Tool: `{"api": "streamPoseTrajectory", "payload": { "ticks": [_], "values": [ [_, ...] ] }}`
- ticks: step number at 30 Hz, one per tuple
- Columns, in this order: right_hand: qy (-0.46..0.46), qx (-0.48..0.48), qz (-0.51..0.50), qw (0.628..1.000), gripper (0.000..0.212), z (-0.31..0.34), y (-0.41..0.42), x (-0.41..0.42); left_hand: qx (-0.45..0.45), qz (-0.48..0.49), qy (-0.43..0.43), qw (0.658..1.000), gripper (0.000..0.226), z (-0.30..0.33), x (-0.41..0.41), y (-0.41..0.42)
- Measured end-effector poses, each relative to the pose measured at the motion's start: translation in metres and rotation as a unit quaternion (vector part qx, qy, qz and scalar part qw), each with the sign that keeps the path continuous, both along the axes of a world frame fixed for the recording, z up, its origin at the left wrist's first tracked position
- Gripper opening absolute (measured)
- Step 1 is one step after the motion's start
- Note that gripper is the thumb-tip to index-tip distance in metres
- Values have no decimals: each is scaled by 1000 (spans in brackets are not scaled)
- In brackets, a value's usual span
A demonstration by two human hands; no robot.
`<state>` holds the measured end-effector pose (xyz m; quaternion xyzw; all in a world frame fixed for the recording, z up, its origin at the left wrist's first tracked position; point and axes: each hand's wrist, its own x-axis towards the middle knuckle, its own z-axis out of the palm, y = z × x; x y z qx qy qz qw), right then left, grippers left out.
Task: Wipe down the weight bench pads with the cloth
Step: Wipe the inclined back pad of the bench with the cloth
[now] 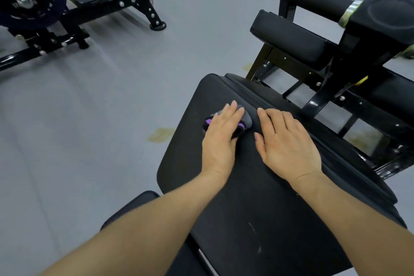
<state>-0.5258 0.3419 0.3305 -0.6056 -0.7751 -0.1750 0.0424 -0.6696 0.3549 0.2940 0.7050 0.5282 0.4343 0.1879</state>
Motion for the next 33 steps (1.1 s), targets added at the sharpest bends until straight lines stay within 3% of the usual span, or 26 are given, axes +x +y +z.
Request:
{"api": "streamPoseTrajectory", "payload": {
  "ticks": [2, 6, 15, 19, 22, 24, 28, 33],
  "values": [
    [0, 7, -3, 1000, 54, 0, 1, -3, 11, 16, 17, 1000, 60, 7, -11, 35],
    [3, 13, -2, 1000, 53, -4, 3, -3, -36, 145, -56, 987, 41, 25, -17, 97],
    [-8, 17, -8, 1000, 53, -3, 0, -1, -22, 3, 4, 1000, 67, -5, -22, 27],
    [-6, 19, -2, 1000, 52, -4, 3, -2, -69, 62, -84, 992, 62, 11, -25, 72],
    [-12, 19, -1, 1000, 53, -4, 3, -1, -58, 126, -98, 986, 52, 15, -14, 77],
    [-12, 20, 0, 1000, 53, -5, 2, 1, -66, 108, -104, 986, 49, 15, -14, 71],
    [-15, 17, -3, 1000, 53, -4, 1, 0, -92, 10, -38, 995, 59, 19, -26, 56],
    [-12, 18, -5, 1000, 53, -4, 2, -1, -98, 77, 77, 989, 56, 28, -19, 76]
  ]
}}
